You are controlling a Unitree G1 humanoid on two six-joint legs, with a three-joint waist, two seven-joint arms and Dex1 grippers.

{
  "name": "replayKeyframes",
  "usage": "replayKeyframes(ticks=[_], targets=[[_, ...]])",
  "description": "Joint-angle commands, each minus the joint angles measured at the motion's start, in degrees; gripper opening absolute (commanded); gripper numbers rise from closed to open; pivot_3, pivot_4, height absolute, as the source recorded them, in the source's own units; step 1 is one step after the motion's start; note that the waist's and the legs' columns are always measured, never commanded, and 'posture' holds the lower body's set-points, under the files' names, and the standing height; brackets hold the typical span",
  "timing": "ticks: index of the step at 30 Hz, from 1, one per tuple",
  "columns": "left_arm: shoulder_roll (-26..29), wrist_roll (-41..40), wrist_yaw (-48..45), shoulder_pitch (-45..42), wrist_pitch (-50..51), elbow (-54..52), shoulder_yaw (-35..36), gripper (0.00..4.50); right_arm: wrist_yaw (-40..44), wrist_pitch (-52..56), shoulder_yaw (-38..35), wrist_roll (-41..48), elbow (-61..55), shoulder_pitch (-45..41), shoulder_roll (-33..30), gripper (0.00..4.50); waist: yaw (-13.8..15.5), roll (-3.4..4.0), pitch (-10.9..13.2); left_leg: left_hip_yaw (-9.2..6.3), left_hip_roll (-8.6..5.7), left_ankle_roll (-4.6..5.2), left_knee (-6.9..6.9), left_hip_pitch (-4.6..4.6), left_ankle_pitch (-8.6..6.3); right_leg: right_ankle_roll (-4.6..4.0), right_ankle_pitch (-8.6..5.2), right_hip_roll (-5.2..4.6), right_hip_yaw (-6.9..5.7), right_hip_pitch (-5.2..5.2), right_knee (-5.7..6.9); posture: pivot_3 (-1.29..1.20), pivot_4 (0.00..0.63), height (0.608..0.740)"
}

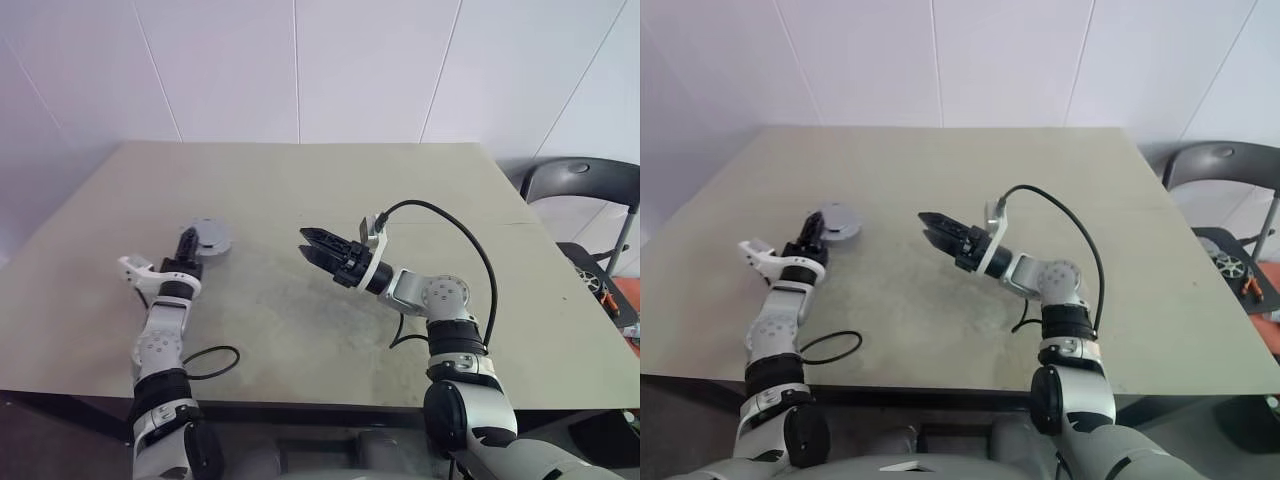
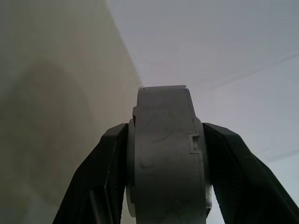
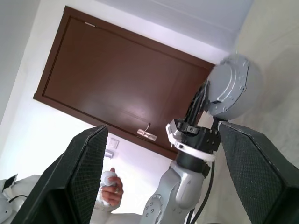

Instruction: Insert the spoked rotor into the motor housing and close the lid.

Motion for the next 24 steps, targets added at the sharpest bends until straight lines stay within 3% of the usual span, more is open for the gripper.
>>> replayKeyframes(ticks=[1,10,24], targets=[[1.48,0.20,-0.41,-2.84,-3.87,0.34,1.69,2.15,2.05,0.22,0.80,2.07,-4.04,-0.71,-0.14,3.93,0.11,-0.02,0.00,0.00,0.00,0.00,0.02,-0.01,0.00,0.00,0.00,0.00,0.00,0.00,0.00,0.00,0.000,0.740],[2.21,-2.00,-5.67,-2.97,-1.05,-0.61,1.35,2.15,3.14,0.35,1.41,2.63,-4.59,-0.54,-0.37,3.93,0.40,-0.13,-0.02,0.00,0.00,0.00,0.04,0.01,0.00,0.00,0.00,0.01,0.00,0.00,0.04,0.00,0.000,0.740],[4.83,8.71,-4.02,-5.37,-5.40,8.67,-2.00,2.15,1.82,-0.70,1.38,2.03,-3.35,-0.74,-0.52,3.93,0.33,-0.14,-0.02,0.00,0.00,0.00,0.03,0.03,0.00,0.06,0.04,0.01,0.00,0.00,0.08,0.00,0.000,0.740]])
